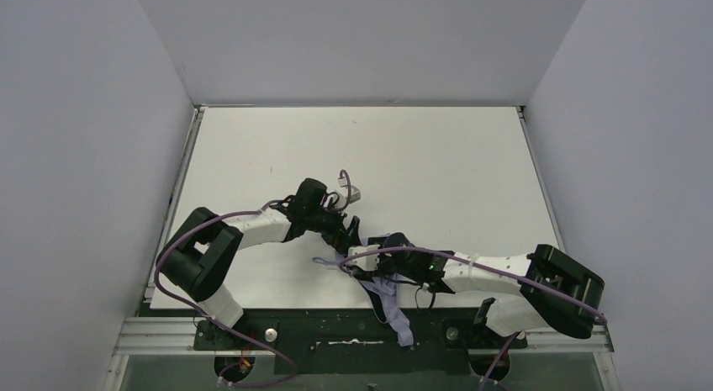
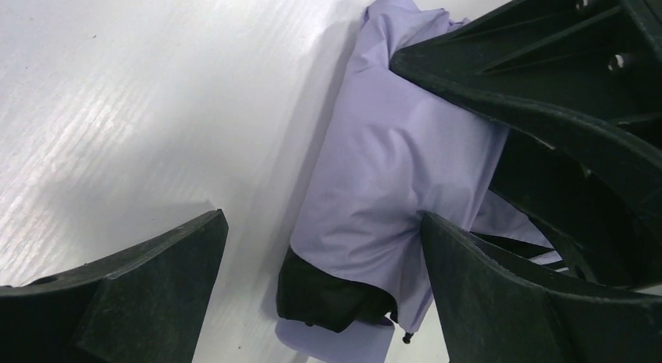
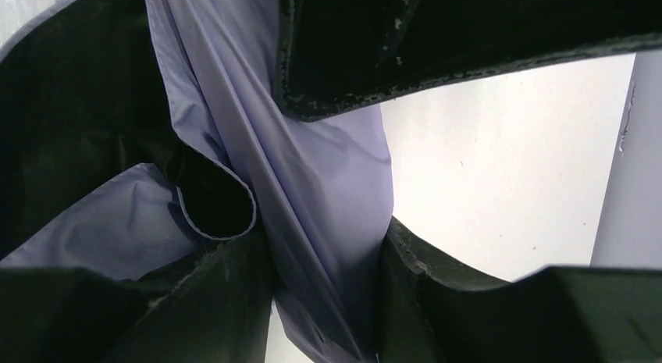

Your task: Put away the umbrella

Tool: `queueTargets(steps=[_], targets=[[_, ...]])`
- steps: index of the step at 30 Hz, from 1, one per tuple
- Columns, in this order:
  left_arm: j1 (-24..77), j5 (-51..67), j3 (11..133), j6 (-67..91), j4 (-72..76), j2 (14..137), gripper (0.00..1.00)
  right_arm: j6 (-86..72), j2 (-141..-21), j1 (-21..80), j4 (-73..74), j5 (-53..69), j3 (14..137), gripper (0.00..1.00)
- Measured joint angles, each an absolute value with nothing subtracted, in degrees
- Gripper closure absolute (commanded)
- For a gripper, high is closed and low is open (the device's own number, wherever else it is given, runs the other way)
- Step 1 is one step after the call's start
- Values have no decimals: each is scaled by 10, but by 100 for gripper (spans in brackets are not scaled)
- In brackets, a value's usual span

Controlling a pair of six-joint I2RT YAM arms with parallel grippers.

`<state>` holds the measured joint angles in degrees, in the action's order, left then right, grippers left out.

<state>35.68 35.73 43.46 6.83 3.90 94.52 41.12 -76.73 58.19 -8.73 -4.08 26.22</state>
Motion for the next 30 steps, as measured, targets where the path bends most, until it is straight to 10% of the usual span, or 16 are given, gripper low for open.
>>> queueTargets(steps=[16,30], targets=[[361,425,434,93,54,941,4,413,-775,582,-105,-56,262,83],[387,391,467,23,-25,975,53,409,-775,582,-111,-56,260,82]])
